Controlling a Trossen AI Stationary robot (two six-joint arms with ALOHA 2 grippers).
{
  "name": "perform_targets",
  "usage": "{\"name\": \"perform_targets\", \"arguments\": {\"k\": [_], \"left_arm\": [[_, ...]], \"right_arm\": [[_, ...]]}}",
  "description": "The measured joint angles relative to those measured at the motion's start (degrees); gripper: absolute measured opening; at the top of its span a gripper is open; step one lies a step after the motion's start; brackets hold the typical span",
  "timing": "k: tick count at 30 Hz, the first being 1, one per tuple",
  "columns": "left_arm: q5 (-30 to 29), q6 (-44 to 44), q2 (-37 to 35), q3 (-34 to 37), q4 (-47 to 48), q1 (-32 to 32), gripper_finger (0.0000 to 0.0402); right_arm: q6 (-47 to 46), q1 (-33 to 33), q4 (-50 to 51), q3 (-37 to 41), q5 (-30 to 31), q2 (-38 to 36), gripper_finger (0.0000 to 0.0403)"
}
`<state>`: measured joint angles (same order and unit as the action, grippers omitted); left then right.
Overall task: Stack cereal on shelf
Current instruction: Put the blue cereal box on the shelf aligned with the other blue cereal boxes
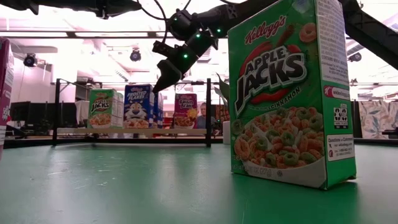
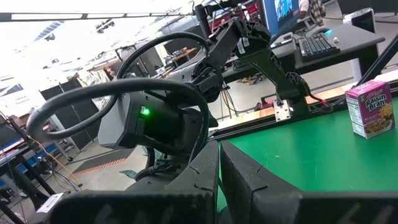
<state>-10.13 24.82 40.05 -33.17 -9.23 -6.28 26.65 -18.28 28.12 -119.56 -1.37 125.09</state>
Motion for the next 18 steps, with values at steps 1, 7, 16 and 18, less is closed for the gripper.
{"name": "perform_targets", "arguments": {"k": [1, 7, 16, 18], "left_arm": [[0.0, 0.0, 0.0, 0.0, 0.0, 0.0, 0.0], [0.0, 0.0, 0.0, 0.0, 0.3, 0.0, 0.0], [0.0, 0.2, 0.0, 0.0, 0.3, 0.0, 0.0], [0.0, 0.2, 0.0, 0.0, 0.3, 0.0, 0.0]], "right_arm": [[0.0, 0.0, 0.5, -0.3, 0.0, 0.0, 0.0013], [0.2, 0.6, 2.5, -3.9, -0.1, -0.9, 0.0013], [-1.9, 0.6, -8.5, -3.2, -0.4, -0.8, 0.0013], [-3.2, 0.7, -11.0, -2.6, -0.6, -0.4, 0.0013]]}}
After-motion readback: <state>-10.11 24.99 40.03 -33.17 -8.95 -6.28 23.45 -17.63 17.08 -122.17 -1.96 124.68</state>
